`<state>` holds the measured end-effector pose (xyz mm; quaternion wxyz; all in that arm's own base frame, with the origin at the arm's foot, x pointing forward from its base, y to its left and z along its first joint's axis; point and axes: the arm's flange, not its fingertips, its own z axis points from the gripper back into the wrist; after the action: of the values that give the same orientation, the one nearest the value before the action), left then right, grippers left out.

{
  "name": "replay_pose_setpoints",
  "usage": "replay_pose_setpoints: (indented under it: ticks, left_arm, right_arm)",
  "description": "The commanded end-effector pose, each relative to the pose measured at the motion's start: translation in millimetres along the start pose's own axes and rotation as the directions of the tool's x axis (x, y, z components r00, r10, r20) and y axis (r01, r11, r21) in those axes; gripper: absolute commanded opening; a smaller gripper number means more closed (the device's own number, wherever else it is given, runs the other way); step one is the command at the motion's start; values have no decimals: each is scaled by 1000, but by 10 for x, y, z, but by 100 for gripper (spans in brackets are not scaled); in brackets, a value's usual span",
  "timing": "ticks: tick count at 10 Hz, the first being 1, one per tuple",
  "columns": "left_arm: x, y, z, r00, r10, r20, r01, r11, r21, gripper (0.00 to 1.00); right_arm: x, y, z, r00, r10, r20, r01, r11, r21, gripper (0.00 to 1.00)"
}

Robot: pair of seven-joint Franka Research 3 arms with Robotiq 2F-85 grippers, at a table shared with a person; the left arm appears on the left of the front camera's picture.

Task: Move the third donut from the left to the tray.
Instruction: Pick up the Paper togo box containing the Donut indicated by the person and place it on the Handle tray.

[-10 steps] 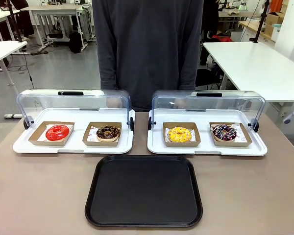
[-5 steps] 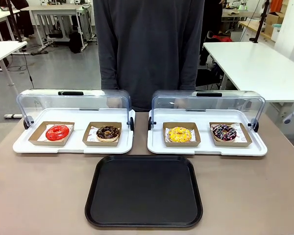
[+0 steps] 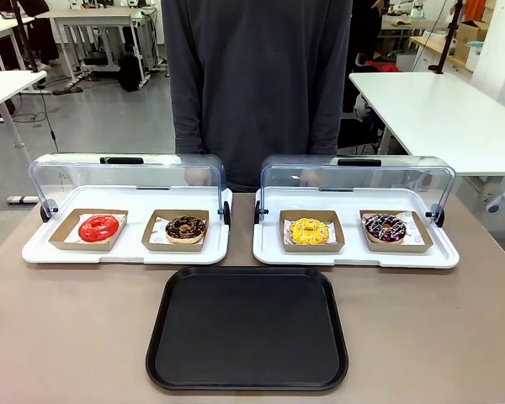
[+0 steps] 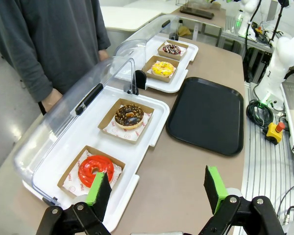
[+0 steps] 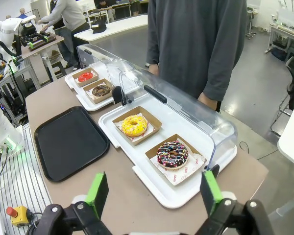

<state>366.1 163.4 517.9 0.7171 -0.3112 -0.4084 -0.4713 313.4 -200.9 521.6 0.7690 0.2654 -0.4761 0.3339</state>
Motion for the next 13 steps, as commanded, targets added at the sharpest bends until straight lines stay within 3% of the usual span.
replay_pose_setpoints:
  ticks: [1,13]
  left_arm:
    - [7,0,17,1000,-12,6,12,1000,-6,100]
    - [7,0,17,1000,-12,6,12,1000,-6,100]
  right_arm:
    - [29,-39,0,999,24,26,-24,1000,-2,100]
    - [29,-39,0,999,24,26,-24,1000,-2,100]
